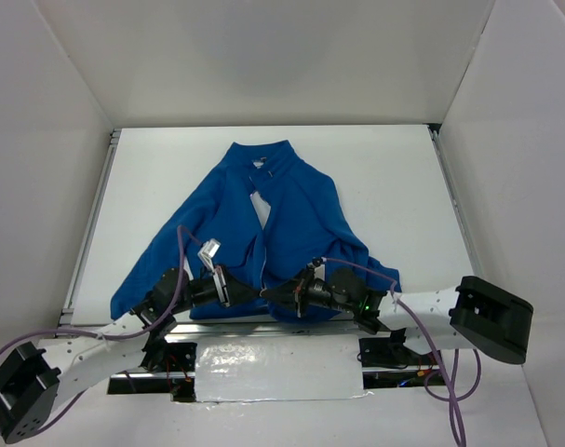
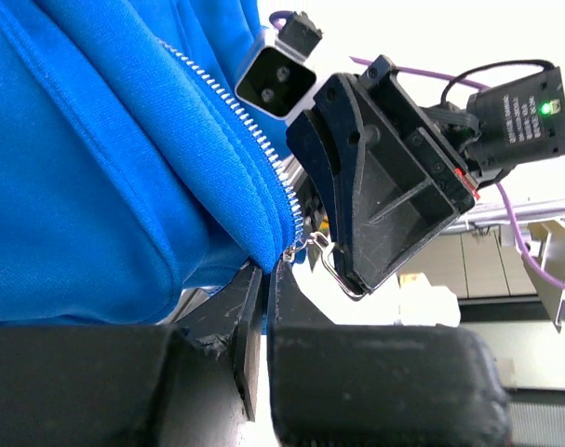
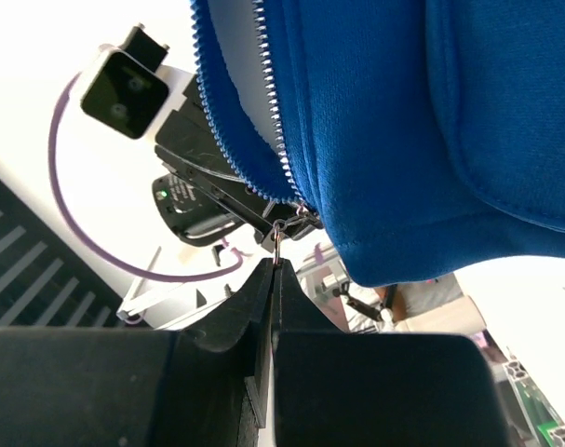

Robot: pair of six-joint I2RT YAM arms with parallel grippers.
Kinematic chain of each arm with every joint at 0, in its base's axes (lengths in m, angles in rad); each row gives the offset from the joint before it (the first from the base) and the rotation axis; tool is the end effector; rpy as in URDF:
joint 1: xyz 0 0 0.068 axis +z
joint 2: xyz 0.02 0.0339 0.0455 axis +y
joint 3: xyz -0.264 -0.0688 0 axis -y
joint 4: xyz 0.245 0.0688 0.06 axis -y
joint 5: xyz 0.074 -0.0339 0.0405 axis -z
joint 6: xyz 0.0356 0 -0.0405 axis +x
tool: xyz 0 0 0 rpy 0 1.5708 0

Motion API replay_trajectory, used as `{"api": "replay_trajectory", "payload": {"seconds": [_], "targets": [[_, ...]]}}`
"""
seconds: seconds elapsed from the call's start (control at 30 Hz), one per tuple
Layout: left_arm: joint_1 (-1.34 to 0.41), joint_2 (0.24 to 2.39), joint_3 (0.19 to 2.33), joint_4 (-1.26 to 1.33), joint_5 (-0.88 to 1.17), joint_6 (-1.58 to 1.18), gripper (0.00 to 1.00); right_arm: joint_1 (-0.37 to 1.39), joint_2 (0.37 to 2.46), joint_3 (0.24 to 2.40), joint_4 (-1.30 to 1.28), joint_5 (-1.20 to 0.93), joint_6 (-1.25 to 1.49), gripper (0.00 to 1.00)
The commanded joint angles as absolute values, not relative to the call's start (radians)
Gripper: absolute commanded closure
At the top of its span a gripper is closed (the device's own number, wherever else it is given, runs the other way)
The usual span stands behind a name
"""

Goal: Zip up the jacket

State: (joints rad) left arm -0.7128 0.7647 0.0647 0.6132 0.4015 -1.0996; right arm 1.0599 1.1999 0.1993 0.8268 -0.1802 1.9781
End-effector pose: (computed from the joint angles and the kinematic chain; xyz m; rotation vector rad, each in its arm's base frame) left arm 0.1134 -0.1164 0.1751 -0.0176 1.9575 -1.6302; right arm 0.0993 0.1902 0.1668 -0.8790 -2.1793 -1.9760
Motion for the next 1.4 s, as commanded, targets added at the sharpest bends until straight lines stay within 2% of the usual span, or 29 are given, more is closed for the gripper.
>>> {"api": "replay_trajectory", "payload": {"seconds": [0.0, 0.1, 0.3, 0.57, 0.8, 0.9, 1.13, 1.37], "targets": [[-0.730, 0.735, 0.087, 0.493, 0.350, -1.083, 1.00, 1.052, 1.143, 0.210, 0.928, -0.118, 2.097, 1.00], [-0.735, 0.735, 0.087, 0.492, 0.344, -1.084, 1.00, 1.052, 1.163, 0.199, 0.934, -0.098, 2.126, 1.00], [-0.755, 0.779, 0.077, 0.509, 0.360, -1.091, 1.00, 1.052, 1.298, 0.179, 1.196, -0.081, 2.177, 1.00], [-0.798, 0.746, 0.089, 0.370, 0.287, -1.060, 1.00, 1.020, 1.356, 0.244, 1.203, -0.077, 2.161, 1.00], [-0.816, 0.724, 0.077, 0.304, 0.270, -1.043, 1.00, 0.974, 1.298, 0.279, 1.048, -0.020, 2.149, 1.00], [-0.824, 0.718, 0.066, 0.313, 0.270, -1.048, 1.00, 0.933, 1.318, 0.330, 0.999, -0.034, 2.120, 1.00], [-0.847, 0.696, 0.048, 0.281, 0.242, -1.069, 1.00, 0.786, 1.459, 0.409, 1.063, -0.067, 2.092, 1.00], [-0.873, 0.663, 0.041, 0.221, 0.203, -1.074, 1.00, 0.585, 1.603, 0.644, 0.931, -0.124, 1.987, 1.00]]}}
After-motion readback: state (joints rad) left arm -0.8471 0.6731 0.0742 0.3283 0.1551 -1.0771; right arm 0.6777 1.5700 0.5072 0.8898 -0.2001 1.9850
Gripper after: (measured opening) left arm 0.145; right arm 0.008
